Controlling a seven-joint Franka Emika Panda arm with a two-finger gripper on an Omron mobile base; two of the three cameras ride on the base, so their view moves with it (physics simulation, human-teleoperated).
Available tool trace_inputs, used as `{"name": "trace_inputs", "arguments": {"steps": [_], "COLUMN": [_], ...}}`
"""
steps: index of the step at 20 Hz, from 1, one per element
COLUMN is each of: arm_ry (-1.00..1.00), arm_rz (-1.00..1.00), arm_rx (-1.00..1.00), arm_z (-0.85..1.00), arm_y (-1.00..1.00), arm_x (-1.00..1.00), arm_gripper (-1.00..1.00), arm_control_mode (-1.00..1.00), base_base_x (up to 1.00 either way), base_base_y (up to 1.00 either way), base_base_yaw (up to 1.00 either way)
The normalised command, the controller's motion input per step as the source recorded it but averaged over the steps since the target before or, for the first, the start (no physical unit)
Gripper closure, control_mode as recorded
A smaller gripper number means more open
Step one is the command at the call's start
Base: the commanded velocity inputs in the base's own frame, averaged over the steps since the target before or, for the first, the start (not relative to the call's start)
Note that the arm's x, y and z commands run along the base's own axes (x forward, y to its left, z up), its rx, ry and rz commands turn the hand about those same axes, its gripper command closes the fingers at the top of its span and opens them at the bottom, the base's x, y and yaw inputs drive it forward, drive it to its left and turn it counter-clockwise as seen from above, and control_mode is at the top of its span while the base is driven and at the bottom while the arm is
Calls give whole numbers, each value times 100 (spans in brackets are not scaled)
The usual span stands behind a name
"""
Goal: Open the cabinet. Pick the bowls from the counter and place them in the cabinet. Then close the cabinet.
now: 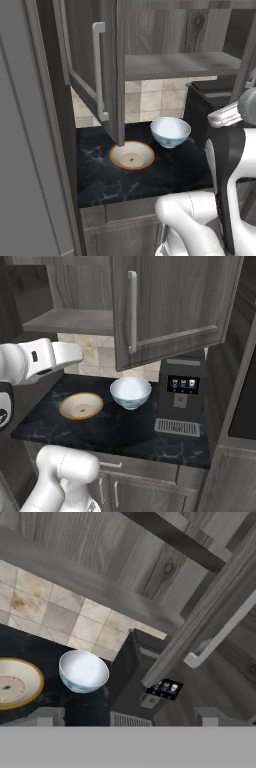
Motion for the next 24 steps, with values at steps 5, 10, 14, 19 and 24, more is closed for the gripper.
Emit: {"name": "trace_inputs", "arguments": {"steps": [5,10,14,19,24], "arm_ry": [-1,0,0,0,2], "arm_rz": [0,0,0,0,0], "arm_rx": [-2,0,0,0,0], "arm_z": [-11,0,0,0,0], "arm_y": [20,7,0,0,0], "arm_x": [22,51,70,78,77], "arm_gripper": [-100,-100,-100,-100,-100], "arm_control_mode": [-100,-100,-100,-100,-100], "base_base_x": [0,0,0,0,0], "base_base_y": [0,0,0,0,0], "base_base_yaw": [0,0,0,0,0]}}
